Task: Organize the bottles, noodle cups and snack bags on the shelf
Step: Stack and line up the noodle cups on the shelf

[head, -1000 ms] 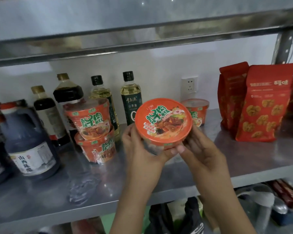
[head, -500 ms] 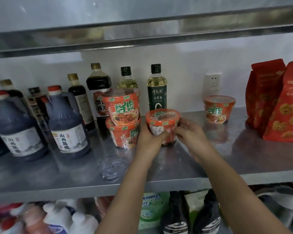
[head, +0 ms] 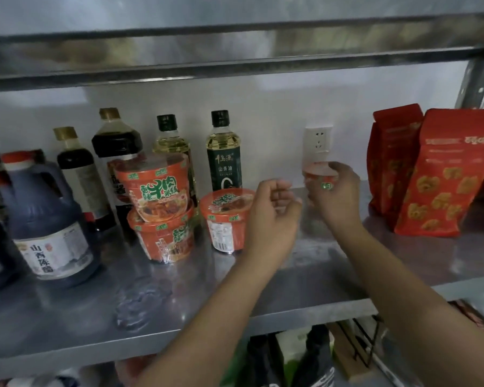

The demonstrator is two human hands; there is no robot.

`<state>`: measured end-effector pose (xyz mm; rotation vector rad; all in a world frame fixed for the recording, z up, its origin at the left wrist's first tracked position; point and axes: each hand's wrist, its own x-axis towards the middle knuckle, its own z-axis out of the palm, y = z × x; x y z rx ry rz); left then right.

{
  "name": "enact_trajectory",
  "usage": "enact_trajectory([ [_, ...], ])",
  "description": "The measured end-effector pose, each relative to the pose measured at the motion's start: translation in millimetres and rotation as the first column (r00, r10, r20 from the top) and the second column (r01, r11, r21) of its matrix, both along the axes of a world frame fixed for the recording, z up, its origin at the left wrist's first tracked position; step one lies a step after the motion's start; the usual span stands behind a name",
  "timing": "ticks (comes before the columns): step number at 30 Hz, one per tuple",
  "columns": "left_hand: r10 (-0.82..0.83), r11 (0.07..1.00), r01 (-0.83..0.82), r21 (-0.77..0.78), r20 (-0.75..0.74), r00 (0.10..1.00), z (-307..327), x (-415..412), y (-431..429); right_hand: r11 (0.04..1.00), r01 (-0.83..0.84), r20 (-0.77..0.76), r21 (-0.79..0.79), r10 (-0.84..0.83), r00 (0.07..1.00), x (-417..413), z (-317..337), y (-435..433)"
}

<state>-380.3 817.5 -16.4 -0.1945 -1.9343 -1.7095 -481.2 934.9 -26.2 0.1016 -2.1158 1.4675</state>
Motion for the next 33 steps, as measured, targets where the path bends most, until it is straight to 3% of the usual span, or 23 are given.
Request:
enact_trajectory([
  [2, -0.025, 1.000, 0.025, 0.002, 0.035, 0.999, 3.8, -38.6, 9.2, 0.990, 0.094, 0.033, 0.105, -0.098, 0.995, -23.3, 1.7, 13.7],
  [5, -0.048, 0.999, 0.049, -0.006, 0.117, 0.992, -0.4, -77.2, 14.8, 0.978, 0.107, 0.216, 0.181, -0.146, 0.965, -36.8, 6.4, 16.8],
  [10, -0.010, 1.000, 0.009, 0.029, 0.014, 1.000, -19.5, -103.0, 10.9, 0.992, 0.029, 0.309, 0.125, -0.066, 0.949, -73.8, -9.7, 24.1],
  [14, -0.024, 1.000, 0.024, 0.007, -0.056, 0.998, -21.1, -103.7, 5.4, 0.997, 0.027, 0.270, 0.069, -0.045, 0.962, -74.8, -7.6, 24.0],
  [19, -0.161, 0.983, 0.170, -0.071, 0.110, 0.981, -27.2, -95.6, 17.0, 0.997, -0.025, 0.161, -0.075, 0.037, 0.986, -64.7, 8.0, 28.8],
  [24, -0.259, 0.961, 0.230, 0.153, 0.201, 0.945, -13.5, -88.8, 20.0, 0.920, -0.245, 0.056, -0.305, 0.274, 0.960, -32.0, 14.8, 32.7],
  [33, -0.329, 0.891, 0.253, 0.378, 0.152, 0.932, -13.6, -88.5, 12.1, 0.785, -0.512, -0.002, -0.348, 0.546, 0.838, -14.0, -7.1, 21.5],
])
